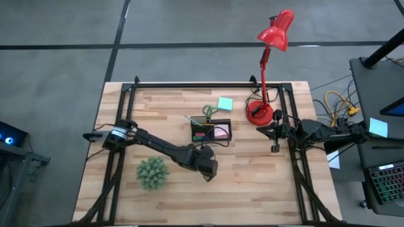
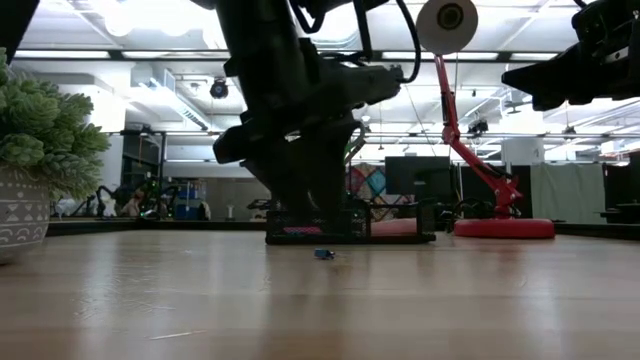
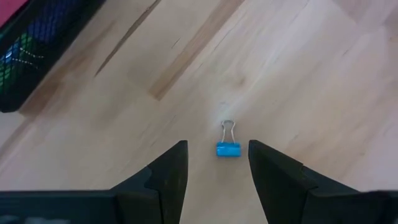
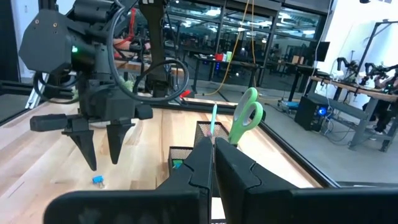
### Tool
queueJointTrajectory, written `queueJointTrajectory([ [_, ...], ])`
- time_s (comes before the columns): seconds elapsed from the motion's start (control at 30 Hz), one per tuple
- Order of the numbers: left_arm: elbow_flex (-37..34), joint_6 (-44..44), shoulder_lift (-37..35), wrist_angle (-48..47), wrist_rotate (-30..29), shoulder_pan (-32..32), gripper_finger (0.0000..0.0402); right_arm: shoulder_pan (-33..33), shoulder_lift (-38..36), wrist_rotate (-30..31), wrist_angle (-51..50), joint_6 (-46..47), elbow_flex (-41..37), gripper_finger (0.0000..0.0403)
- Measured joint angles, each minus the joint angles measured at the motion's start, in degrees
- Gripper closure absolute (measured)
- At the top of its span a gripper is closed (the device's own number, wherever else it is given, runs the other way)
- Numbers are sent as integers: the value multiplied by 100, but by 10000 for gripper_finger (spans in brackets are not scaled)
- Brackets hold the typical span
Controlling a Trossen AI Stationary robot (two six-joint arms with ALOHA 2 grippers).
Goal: Pick and place office supplies into organizer
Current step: Put the blue binder clip into the black desk organizer
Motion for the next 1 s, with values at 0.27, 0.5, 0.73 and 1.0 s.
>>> queueJointTrajectory([
  [0.27, 0, -125, 0, 44, -63, 0, 247, -1, 0, 0, -2, 0, 0, 394],
  [0.5, -37, -140, 0, 85, -65, 0, 247, 0, 0, 1, -16, 0, 0, 394],
  [0.73, -25, -88, 259, 518, 133, -26, 247, -1, -1, 0, -41, 0, 0, 394],
  [1.0, 7, 21, 356, 468, 155, -28, 247, -2, -2, 2, -68, -4, 2, 394],
])
